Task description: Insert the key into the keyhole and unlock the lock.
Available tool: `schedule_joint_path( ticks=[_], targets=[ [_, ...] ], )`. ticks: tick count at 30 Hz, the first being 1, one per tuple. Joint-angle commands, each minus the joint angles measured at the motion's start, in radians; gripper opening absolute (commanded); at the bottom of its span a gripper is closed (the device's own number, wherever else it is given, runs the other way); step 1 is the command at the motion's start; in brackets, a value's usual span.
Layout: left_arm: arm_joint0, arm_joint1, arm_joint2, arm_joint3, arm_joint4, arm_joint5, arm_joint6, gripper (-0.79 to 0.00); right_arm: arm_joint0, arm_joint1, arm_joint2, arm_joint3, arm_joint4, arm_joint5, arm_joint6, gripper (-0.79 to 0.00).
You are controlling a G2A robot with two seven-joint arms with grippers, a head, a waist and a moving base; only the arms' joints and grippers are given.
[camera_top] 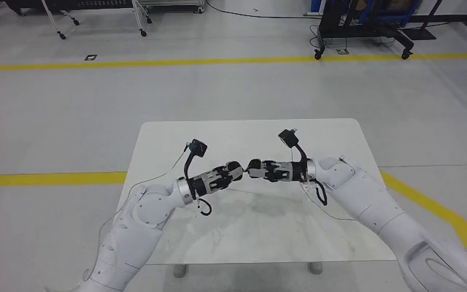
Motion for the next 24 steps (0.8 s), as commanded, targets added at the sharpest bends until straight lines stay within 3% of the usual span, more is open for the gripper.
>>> schedule_joint_path(
  ticks=[1,3,12,18,22,24],
  targets=[
    [-0.001,0.001,0.001,0.000,0.001,0.001,-0.006,-0.785,0.009,0.009,-0.030,-0.017,0.014,0.000,0.000,-0.551],
    [-0.001,0.002,0.003,0.000,0.002,-0.001,-0.015,-0.785,0.019,0.018,-0.054,-0.026,0.031,0.000,0.000,-0.557],
    [-0.004,0.008,0.004,0.000,-0.005,-0.004,-0.037,-0.785,0.053,0.048,-0.110,-0.031,0.087,0.000,0.000,-0.727],
    [-0.004,0.011,0.003,-0.001,-0.015,-0.009,-0.045,-0.785,0.062,0.057,-0.122,-0.018,0.110,0.000,0.000,-0.714],
    [-0.005,0.013,0.005,-0.001,-0.015,-0.010,-0.048,-0.785,0.068,0.060,-0.128,-0.013,0.116,0.000,0.000,-0.785],
    [-0.005,0.014,0.005,-0.001,-0.016,-0.010,-0.047,-0.785,0.070,0.061,-0.132,-0.014,0.116,0.000,0.000,-0.785]
  ],
)
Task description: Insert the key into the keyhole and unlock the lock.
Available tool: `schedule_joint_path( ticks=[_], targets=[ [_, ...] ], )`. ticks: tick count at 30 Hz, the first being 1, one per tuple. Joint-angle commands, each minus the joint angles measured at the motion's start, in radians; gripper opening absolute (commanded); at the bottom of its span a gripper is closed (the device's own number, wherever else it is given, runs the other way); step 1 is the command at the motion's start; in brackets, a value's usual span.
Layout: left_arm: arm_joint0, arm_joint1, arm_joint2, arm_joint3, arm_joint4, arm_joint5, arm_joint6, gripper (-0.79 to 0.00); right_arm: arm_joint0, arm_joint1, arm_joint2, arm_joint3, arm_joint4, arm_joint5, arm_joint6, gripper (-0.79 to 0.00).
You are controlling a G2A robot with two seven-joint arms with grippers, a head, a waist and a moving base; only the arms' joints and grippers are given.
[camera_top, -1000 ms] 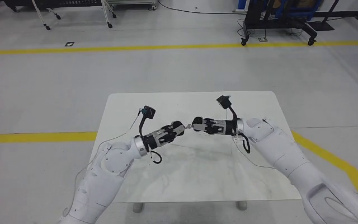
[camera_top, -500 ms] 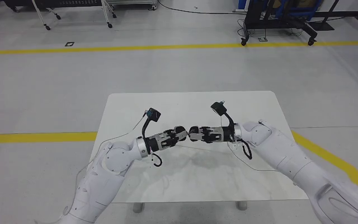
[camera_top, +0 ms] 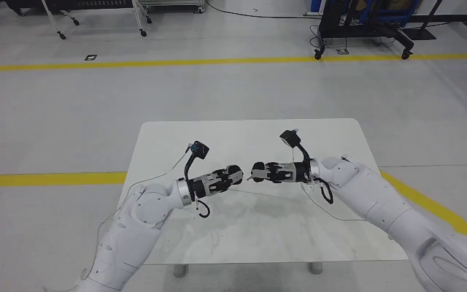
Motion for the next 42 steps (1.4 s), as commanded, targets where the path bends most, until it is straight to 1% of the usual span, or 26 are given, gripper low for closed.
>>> schedule_joint_path(
  ticks=[1,6,9,10,11,15,19,20,22,24,26,28,29,32,34,39,42],
  targets=[
    [0.000,0.001,0.000,0.000,-0.001,0.000,0.003,-0.785,0.002,0.001,-0.002,0.000,0.003,0.000,0.000,-0.785],
    [0.001,0.003,-0.004,-0.001,0.000,0.000,0.018,-0.785,0.003,0.001,-0.002,0.009,0.010,0.000,0.000,-0.785],
    [0.006,0.003,-0.007,-0.004,-0.004,-0.003,0.045,-0.785,0.002,0.000,0.007,0.016,0.026,0.000,0.000,-0.785],
    [0.007,0.003,-0.007,-0.005,-0.008,-0.005,0.052,-0.105,0.001,-0.001,0.011,0.017,0.035,0.000,0.000,-0.785],
    [0.008,0.003,-0.007,-0.006,-0.015,-0.007,0.057,0.000,-0.001,-0.002,0.017,0.019,0.044,0.000,0.000,-0.785],
    [0.012,0.001,-0.002,-0.007,-0.075,-0.029,0.068,0.000,-0.014,-0.008,0.038,0.019,0.079,0.000,0.000,-0.785],
    [0.006,0.001,0.004,-0.003,-0.088,-0.038,0.056,0.000,-0.023,-0.020,0.040,0.016,0.102,0.000,0.000,-0.785],
    [0.005,0.001,0.006,-0.001,-0.086,-0.037,0.056,-0.092,-0.024,-0.023,0.038,0.016,0.103,0.000,0.000,-0.785],
    [0.003,0.001,0.009,0.000,-0.085,-0.039,0.056,-0.222,-0.022,-0.031,0.031,0.018,0.105,0.000,0.000,-0.785],
    [0.001,0.001,0.011,0.001,-0.085,-0.039,0.056,-0.311,-0.020,-0.039,0.024,0.023,0.108,0.000,0.000,-0.785],
    [0.000,0.001,0.013,0.002,-0.085,-0.039,0.057,-0.357,-0.016,-0.046,0.017,0.028,0.111,0.000,0.000,-0.785],
    [0.000,0.002,0.014,0.003,-0.085,-0.039,0.060,-0.462,-0.012,-0.052,0.012,0.033,0.115,0.000,0.000,-0.785],
    [0.000,0.002,0.014,0.003,-0.085,-0.039,0.061,-0.539,-0.010,-0.055,0.010,0.036,0.116,0.000,0.000,-0.785],
    [0.000,0.002,0.015,0.003,-0.082,-0.038,0.066,-0.557,-0.006,-0.062,0.008,0.041,0.121,0.000,0.000,-0.785],
    [0.000,0.002,0.017,0.003,-0.080,-0.036,0.069,-0.603,-0.005,-0.065,0.007,0.042,0.119,0.000,0.000,-0.785],
    [0.000,0.003,0.019,0.003,-0.079,-0.031,0.073,-0.677,-0.004,-0.069,0.007,0.042,0.116,0.000,0.000,-0.785],
    [0.000,0.003,0.020,0.002,-0.076,-0.028,0.076,-0.754,-0.005,-0.069,0.008,0.041,0.116,0.000,0.000,-0.785]
  ],
)
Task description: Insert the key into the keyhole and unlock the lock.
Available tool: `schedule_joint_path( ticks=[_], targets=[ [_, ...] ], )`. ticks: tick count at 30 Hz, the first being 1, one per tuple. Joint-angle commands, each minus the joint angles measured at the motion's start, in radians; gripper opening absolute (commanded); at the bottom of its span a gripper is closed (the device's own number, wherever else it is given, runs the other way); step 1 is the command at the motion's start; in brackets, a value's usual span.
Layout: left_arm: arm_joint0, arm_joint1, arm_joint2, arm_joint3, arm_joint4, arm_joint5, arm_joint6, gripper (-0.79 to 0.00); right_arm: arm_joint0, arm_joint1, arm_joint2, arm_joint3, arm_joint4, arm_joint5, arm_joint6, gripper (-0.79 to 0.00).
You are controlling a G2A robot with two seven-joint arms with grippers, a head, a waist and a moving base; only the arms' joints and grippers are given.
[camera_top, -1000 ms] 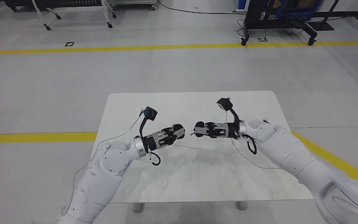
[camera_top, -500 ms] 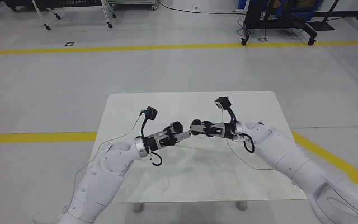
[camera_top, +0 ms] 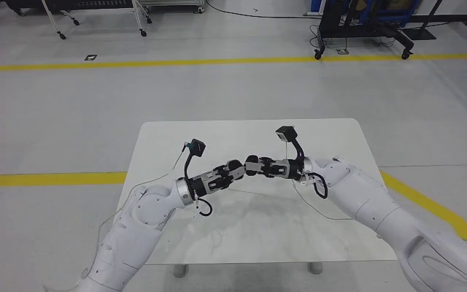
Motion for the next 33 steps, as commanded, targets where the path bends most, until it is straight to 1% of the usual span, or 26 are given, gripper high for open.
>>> schedule_joint_path(
  ticks=[1,6,7,8,9,12,14,16,21,29,33],
  targets=[
    [0.000,0.000,0.001,-0.001,0.002,0.002,0.002,-0.785,-0.001,0.000,0.001,-0.001,0.000,0.000,0.000,-0.785],
    [0.000,0.001,0.000,0.000,0.008,0.004,0.007,-0.785,0.000,0.001,0.001,-0.003,-0.019,0.000,0.000,-0.785],
    [0.001,0.002,0.000,0.000,0.008,0.004,0.007,-0.785,0.000,0.001,0.004,-0.002,-0.018,0.000,0.000,-0.730],
    [0.001,0.002,-0.001,-0.001,0.010,0.002,0.008,-0.785,-0.001,0.002,0.007,-0.002,-0.016,0.000,0.000,-0.643],
    [0.001,0.002,-0.001,-0.001,0.011,0.001,0.008,-0.785,-0.001,0.003,0.009,-0.002,-0.018,0.000,0.000,-0.625],
    [0.002,0.003,-0.003,-0.001,0.013,-0.001,0.009,-0.785,-0.004,0.007,0.018,-0.001,-0.019,0.000,0.000,-0.529],
    [0.003,0.004,-0.004,-0.003,0.012,-0.004,0.008,-0.785,-0.005,0.010,0.025,0.001,-0.026,0.000,0.000,-0.505],
    [0.004,0.005,-0.005,-0.004,0.011,-0.006,0.007,-0.785,-0.005,0.015,0.029,0.003,-0.040,0.000,0.000,-0.496],
    [0.004,0.008,-0.006,-0.005,0.015,-0.013,-0.006,-0.785,-0.007,0.032,0.032,-0.001,-0.088,0.000,0.000,-0.526],
    [0.001,0.010,0.004,-0.005,0.025,-0.010,-0.025,-0.785,-0.011,0.053,0.017,-0.035,-0.098,0.000,0.000,-0.536],
    [-0.002,0.010,0.008,-0.004,0.029,-0.006,-0.029,-0.785,-0.005,0.058,-0.001,-0.044,-0.091,0.000,0.000,-0.576]
  ],
)
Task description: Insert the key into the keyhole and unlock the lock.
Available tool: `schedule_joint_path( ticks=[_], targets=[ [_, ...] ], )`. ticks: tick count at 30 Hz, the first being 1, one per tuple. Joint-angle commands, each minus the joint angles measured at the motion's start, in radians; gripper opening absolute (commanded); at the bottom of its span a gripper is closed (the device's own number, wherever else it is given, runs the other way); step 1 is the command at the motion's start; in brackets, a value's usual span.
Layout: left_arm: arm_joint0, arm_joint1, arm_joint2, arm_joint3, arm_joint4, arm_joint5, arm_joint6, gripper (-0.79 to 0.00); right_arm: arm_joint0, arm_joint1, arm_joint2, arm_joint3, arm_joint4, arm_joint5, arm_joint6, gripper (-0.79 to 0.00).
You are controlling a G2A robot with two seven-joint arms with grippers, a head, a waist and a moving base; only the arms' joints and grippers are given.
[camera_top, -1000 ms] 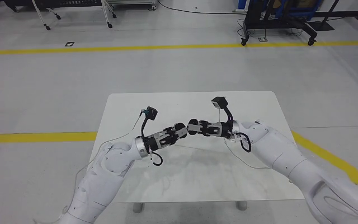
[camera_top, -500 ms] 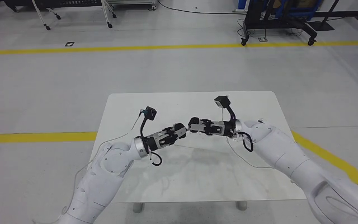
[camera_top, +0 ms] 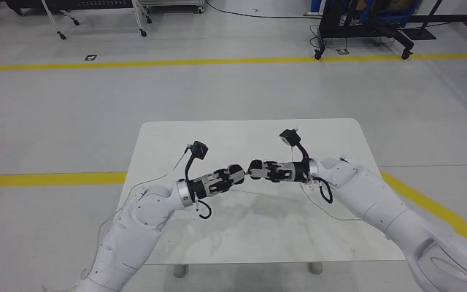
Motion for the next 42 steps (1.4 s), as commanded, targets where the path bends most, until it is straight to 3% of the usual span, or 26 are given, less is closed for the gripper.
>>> schedule_joint_path(
  ticks=[1,4,16,17,18,28,34,37,40,42],
  targets=[
    [-0.001,0.000,0.002,0.000,0.002,0.002,-0.001,-0.785,0.004,0.002,-0.009,-0.002,0.004,0.000,0.000,-0.594],
    [-0.002,0.001,0.003,0.000,0.002,0.003,-0.001,-0.785,0.011,0.003,-0.021,-0.001,0.012,0.000,0.000,-0.785],
    [-0.003,0.004,0.005,-0.001,0.009,0.010,0.006,-0.779,0.030,0.010,-0.054,-0.004,0.022,0.000,0.000,-0.785],
    [-0.002,0.004,0.004,-0.001,0.010,0.014,0.008,-0.080,0.031,0.011,-0.056,-0.005,0.024,0.000,0.000,-0.785],
    [-0.002,0.004,0.003,-0.001,0.010,0.017,0.014,0.000,0.031,0.011,-0.057,-0.006,0.027,0.000,0.000,-0.785],
    [0.021,0.011,-0.048,-0.027,0.015,-0.021,0.099,0.000,-0.001,0.027,0.036,0.029,0.092,0.000,0.000,-0.785],
    [0.145,0.044,-0.197,-0.178,0.197,-0.080,0.142,0.000,-0.001,0.027,0.036,0.029,0.092,0.000,0.000,-0.785],
    [0.237,0.069,-0.333,-0.266,0.414,-0.053,0.135,0.000,-0.001,0.027,0.036,0.029,0.092,0.000,0.000,-0.785],
    [0.336,0.086,-0.466,-0.345,0.583,-0.109,0.208,0.000,-0.001,0.027,0.036,0.029,0.092,0.000,0.000,-0.785],
    [0.348,0.087,-0.478,-0.350,0.594,-0.115,0.221,0.000,-0.001,0.027,0.036,0.029,0.092,0.000,0.000,-0.785]
  ],
)
